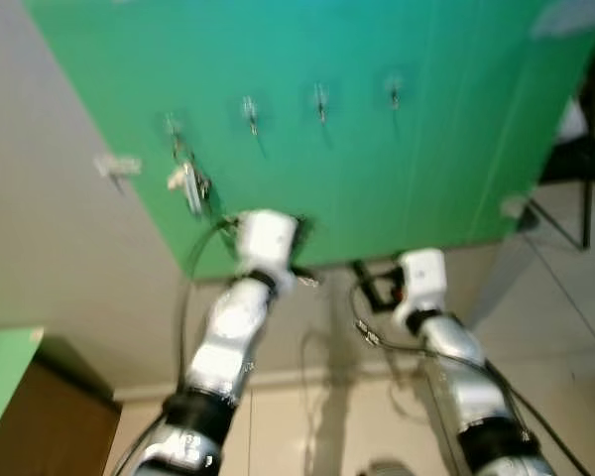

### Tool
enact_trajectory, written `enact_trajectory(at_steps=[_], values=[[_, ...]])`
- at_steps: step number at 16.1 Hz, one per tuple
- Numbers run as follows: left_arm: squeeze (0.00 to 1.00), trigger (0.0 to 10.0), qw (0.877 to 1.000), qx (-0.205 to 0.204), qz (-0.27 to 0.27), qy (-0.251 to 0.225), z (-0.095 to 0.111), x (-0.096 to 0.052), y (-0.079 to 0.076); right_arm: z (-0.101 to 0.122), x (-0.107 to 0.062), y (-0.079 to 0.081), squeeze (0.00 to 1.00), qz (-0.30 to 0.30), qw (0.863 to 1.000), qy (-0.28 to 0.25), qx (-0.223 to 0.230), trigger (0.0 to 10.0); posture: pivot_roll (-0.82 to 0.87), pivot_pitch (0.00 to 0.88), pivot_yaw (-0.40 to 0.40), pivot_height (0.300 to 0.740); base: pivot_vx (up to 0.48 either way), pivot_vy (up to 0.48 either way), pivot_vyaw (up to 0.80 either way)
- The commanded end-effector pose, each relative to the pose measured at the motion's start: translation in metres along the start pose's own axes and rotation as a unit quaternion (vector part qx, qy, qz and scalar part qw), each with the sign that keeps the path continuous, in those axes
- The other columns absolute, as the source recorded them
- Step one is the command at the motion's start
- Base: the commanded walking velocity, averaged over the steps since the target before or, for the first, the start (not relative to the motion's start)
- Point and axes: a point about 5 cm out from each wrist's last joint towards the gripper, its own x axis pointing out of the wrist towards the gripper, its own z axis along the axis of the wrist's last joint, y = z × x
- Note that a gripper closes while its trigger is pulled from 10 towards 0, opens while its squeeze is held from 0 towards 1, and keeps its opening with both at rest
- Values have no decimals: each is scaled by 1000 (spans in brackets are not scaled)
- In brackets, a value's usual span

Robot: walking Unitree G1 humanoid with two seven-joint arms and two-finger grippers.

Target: Hang keys on a hook

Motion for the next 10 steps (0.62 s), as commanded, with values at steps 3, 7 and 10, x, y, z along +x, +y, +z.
enact_trajectory(at_steps=[3,7,10], values=[[0,0,999,35,-20,23,8,1,30,1,3,12,0,18,1000,-4,2,10000,-205,0,115,740,0,0,0],[0,0,998,10,-57,17,41,8,68,-1,2,8,0,13,1000,-1,4,10000,-204,0,114,740,0,0,0],[0,0,988,-86,-126,0,61,19,70,-2,3,13,0,15,1000,-1,7,10000,-203,0,115,740,0,0,0]])
